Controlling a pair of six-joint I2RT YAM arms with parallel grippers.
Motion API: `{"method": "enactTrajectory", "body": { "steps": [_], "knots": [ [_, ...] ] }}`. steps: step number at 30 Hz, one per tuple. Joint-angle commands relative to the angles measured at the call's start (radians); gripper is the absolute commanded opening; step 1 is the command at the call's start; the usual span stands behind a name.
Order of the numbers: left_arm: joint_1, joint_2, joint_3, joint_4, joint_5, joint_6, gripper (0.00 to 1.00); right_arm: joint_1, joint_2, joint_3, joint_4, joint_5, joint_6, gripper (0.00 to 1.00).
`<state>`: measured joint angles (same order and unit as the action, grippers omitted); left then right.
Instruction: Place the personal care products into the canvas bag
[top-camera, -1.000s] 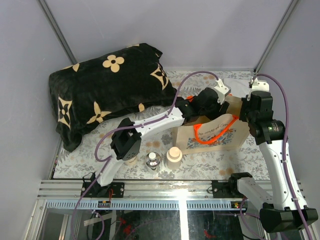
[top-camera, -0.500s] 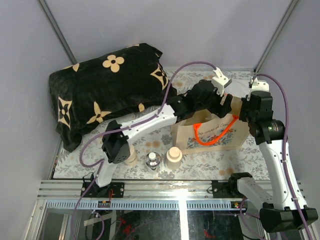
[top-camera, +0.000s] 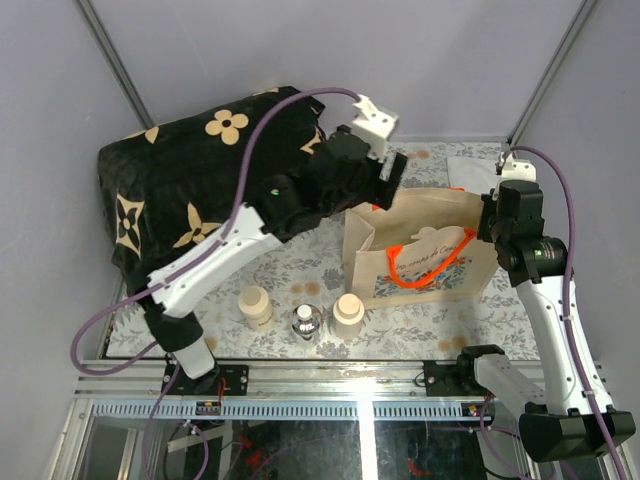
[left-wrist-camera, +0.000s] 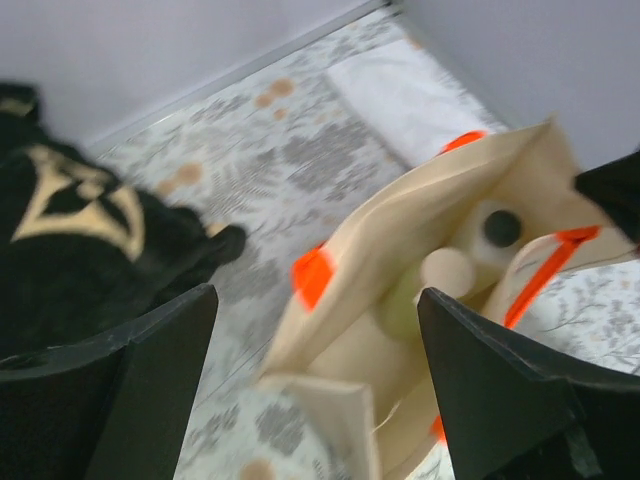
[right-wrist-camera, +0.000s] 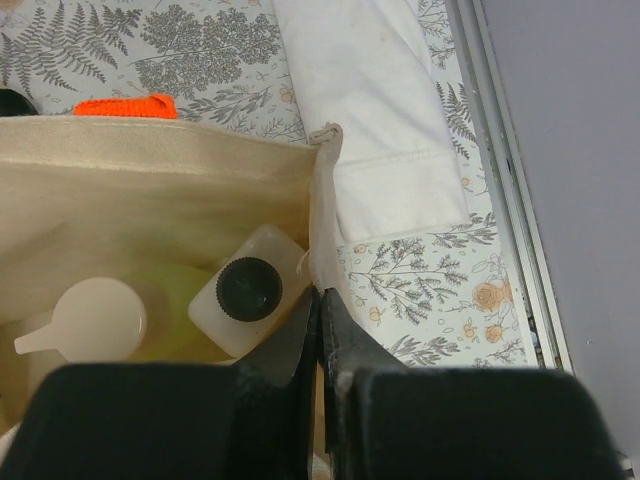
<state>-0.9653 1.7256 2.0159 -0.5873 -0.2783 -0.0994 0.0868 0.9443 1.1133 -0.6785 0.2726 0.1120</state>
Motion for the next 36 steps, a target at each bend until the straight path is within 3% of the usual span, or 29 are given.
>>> {"method": "enactTrajectory", "body": {
  "steps": [1,7,12,19,27,36],
  "knots": [
    [0.085,-0.102,-0.012,-0.382,-0.137,-0.118,0.82,-0.005,0.010,0.025,-0.043,0.018,-0.025,0.00],
    [0.184,-0.298,-0.261,-0.620,-0.144,-0.265,0.82,-0.004,0.029,0.037,-0.047,-0.001,-0.033,0.00],
    [0.252,-0.448,-0.513,-0.661,-0.104,-0.360,0.82,-0.004,0.038,0.043,-0.063,-0.012,-0.028,0.00],
    [0.295,-0.590,-0.711,-0.737,-0.058,-0.459,0.84,-0.004,0.036,0.063,-0.091,-0.022,-0.025,0.00],
    [0.298,-0.683,-0.937,-0.591,0.108,-0.506,0.85,-0.005,0.030,0.051,-0.088,-0.049,-0.022,0.00],
    [0.303,-0.658,-1.037,-0.467,0.165,-0.490,0.87,-0.004,0.025,0.050,-0.094,-0.045,-0.025,0.00]
  ]
}}
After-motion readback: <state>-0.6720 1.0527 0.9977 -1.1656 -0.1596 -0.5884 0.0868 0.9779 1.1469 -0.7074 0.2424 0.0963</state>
